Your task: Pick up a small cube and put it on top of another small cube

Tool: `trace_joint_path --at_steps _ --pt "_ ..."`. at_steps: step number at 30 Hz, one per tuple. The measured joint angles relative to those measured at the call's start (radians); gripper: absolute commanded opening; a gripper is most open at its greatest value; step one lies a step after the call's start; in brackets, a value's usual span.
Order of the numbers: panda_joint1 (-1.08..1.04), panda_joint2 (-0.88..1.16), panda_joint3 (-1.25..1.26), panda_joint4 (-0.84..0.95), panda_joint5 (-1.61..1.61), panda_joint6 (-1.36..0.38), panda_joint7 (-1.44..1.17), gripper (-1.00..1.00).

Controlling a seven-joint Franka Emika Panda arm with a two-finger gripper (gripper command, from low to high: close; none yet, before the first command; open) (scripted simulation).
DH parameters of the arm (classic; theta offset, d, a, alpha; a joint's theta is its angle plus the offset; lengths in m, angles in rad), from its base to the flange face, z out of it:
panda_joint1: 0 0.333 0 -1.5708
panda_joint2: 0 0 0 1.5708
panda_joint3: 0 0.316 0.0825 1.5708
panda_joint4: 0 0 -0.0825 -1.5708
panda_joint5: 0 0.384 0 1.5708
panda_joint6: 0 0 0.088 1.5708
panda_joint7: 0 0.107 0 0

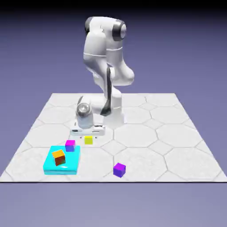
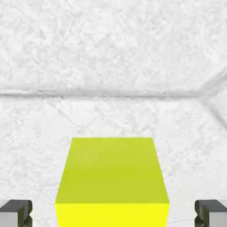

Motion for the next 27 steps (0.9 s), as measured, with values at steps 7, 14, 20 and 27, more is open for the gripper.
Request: trace_joint_path --at_steps 7,14,20,27 --pt "0.042 -0.217 -0.022 0.029 -0.014 -0.245 0.010 -1.00" --pt "0.233 -0.151 -0.106 0.229 -0.023 -0.286 -0.201 -1.00" --pt "0.396 -0.057 -0.245 0.412 -0.016 -0.316 -0.462 -1.00" --pt "0.561 0.057 -0.422 0.602 -0.001 -0.344 -0.765 -1.00"
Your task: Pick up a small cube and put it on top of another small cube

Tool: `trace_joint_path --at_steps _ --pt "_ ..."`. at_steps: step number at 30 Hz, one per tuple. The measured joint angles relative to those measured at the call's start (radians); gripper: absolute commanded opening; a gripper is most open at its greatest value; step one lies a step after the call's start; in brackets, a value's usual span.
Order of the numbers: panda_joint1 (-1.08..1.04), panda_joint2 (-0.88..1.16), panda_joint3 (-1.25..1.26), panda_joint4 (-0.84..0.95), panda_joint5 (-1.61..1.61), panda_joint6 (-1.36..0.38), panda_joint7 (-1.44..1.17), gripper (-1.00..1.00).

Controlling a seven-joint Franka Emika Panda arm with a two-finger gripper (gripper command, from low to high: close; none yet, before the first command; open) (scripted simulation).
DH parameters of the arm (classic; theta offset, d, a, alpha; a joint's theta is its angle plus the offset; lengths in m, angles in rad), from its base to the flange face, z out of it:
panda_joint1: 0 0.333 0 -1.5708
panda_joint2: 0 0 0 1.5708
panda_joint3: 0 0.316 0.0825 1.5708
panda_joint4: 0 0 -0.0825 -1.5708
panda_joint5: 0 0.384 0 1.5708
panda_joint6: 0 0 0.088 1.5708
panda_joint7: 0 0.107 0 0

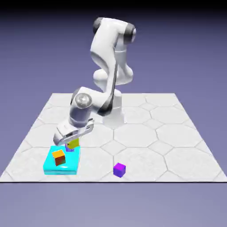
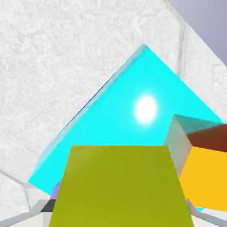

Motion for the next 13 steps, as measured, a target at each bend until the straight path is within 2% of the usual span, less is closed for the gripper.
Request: trace_joint_path --at_steps 3,6,9,10,13 --pt "0.070 0.049 -0.076 0.081 0.006 -0.012 -0.130 -1.00" --pt "0.056 0.067 -0.112 0.073 0.016 -0.006 -0.164 -1.00" --pt "-0.023 0.165 -0.060 0.039 0.063 0.125 -0.185 -1.00" --pt "-0.043 0.190 -0.046 0.031 0.075 0.159 -0.190 1.00" --pt "-0.017 0.158 -0.063 0.042 0.058 0.117 -0.183 1.00"
